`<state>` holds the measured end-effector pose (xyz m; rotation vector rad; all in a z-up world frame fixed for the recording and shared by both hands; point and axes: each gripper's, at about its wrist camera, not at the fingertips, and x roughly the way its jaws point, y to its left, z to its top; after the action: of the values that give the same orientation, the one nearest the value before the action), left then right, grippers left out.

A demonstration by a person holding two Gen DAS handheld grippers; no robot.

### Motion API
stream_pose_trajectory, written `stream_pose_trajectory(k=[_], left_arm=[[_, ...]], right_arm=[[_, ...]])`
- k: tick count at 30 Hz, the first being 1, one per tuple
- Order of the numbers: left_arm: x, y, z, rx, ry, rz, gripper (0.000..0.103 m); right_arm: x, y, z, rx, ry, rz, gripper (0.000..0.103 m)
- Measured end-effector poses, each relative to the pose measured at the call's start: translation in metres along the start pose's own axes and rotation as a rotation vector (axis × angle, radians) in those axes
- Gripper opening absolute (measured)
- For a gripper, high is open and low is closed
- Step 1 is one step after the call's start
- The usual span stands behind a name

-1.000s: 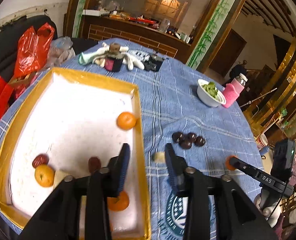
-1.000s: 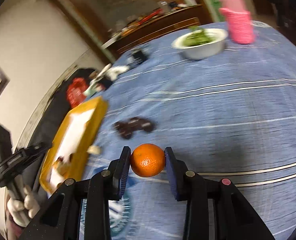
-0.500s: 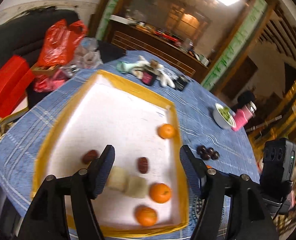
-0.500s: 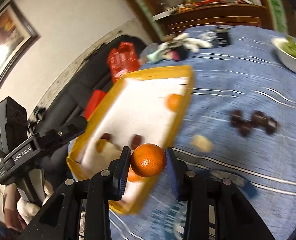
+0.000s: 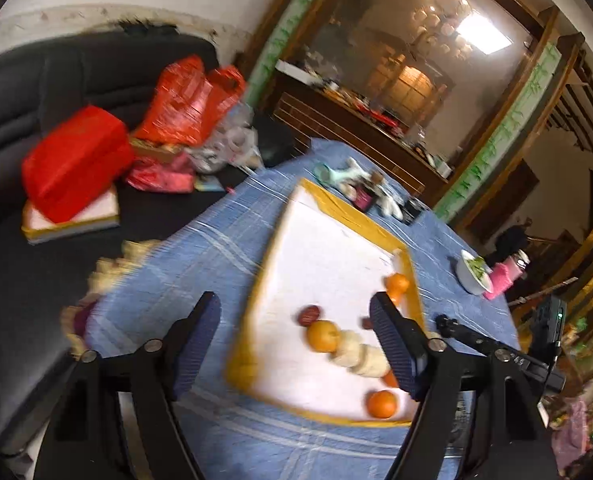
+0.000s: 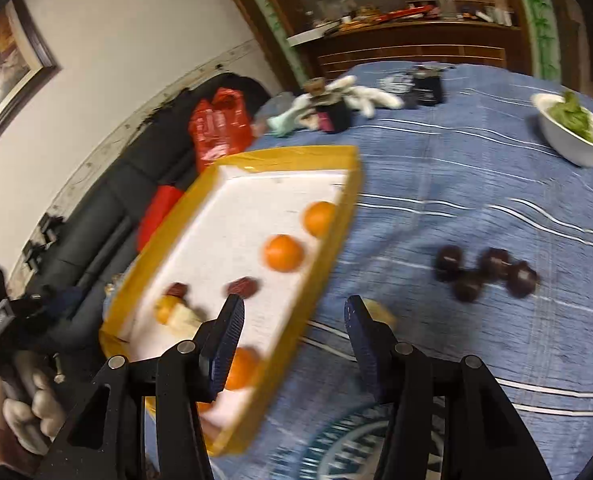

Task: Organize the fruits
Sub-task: 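Carry the tangerine over the tray and open the right tool, then grasp a white yam chunk with the right tool and drop it in the tray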

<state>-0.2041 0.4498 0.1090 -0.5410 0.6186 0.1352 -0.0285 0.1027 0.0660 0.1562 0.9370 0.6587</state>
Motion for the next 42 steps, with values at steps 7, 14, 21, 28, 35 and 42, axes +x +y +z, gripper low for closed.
stream_pose_trajectory(k=[7,14,21,28,35,42], left_arm=[[-0.045,0.048,0.005,-0.115,-0.095,0.059,0.081],[-0.066,0.043,0.003,-0.094,-0.107,0.061,0.081],[-0.099,0.026,0.0,-0.066,-0.147,0.094,0.082],[-0.112,0.003,-0.005,-0.042,-0.153,0.085,0.083],[-0.113,-0.022,-0.012,0.003,-0.14,0.077,0.083],[-0.098,-0.036,-0.019,0.013,-0.102,0.053,0.083]], right_arm=[[-0.004,-0.022,0.005,0.114,-0.009,0.0,0.058],[0.003,0.0,0.0,0.078,0.002,0.034,0.058],[0.0,0.004,-0.004,0.074,-0.013,0.068,0.058],[-0.016,0.005,-0.012,0.068,-0.035,0.122,0.058],[-0.026,-0.009,-0.029,0.086,-0.036,0.123,0.058],[-0.03,-0.026,-0.041,0.107,-0.03,0.108,0.058]])
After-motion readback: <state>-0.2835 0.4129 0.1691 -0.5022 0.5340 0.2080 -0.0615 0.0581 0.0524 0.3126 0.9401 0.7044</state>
